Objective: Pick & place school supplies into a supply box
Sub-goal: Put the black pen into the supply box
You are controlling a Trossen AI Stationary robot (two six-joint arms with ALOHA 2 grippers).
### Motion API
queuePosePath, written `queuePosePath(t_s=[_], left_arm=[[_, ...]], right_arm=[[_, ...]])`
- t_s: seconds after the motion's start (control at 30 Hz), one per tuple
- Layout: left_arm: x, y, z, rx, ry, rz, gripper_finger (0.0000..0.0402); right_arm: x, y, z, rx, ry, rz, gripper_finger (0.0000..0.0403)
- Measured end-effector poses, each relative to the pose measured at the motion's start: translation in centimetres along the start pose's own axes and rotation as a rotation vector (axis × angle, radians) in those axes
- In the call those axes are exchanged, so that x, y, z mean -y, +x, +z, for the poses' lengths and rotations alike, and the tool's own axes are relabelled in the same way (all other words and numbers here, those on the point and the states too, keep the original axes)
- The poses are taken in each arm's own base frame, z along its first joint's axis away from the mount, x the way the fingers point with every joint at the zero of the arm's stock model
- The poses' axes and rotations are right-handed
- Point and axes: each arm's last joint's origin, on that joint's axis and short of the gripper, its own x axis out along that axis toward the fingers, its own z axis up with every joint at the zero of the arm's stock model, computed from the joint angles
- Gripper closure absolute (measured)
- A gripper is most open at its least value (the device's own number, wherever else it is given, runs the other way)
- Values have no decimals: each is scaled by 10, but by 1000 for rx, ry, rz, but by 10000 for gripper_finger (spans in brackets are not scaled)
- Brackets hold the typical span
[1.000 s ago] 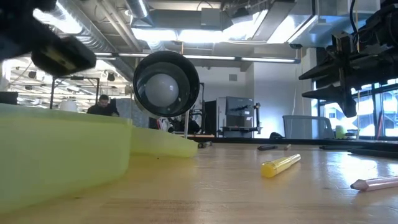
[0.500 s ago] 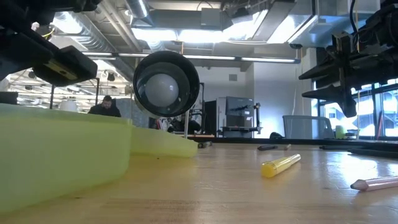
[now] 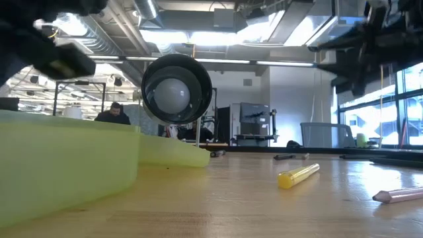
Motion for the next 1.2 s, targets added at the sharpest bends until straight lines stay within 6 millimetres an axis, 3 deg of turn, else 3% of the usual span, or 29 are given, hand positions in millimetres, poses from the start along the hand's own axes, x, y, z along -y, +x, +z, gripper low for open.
queuePosePath(t_s=[0.23,0.47,0.63,0.8,0.97,1.2], left_arm=[[-10,-66,-5,315,-77,132,319],[-18,-125,-25,608,-180,234,319],[-22,-148,-37,716,-206,260,323],[-24,-154,-40,746,-212,276,320],[-24,-153,-40,735,-158,295,322],[-24,-153,-40,736,-158,301,322]], right_arm=[[-39,-8,49,-213,-48,-238,195],[-62,4,70,-557,180,-655,226],[-69,16,50,-891,278,-948,261],[-78,28,14,-1085,301,-1062,276],[-91,28,-16,-1131,289,-1180,277],[-110,13,-50,-1106,306,-1334,277]])
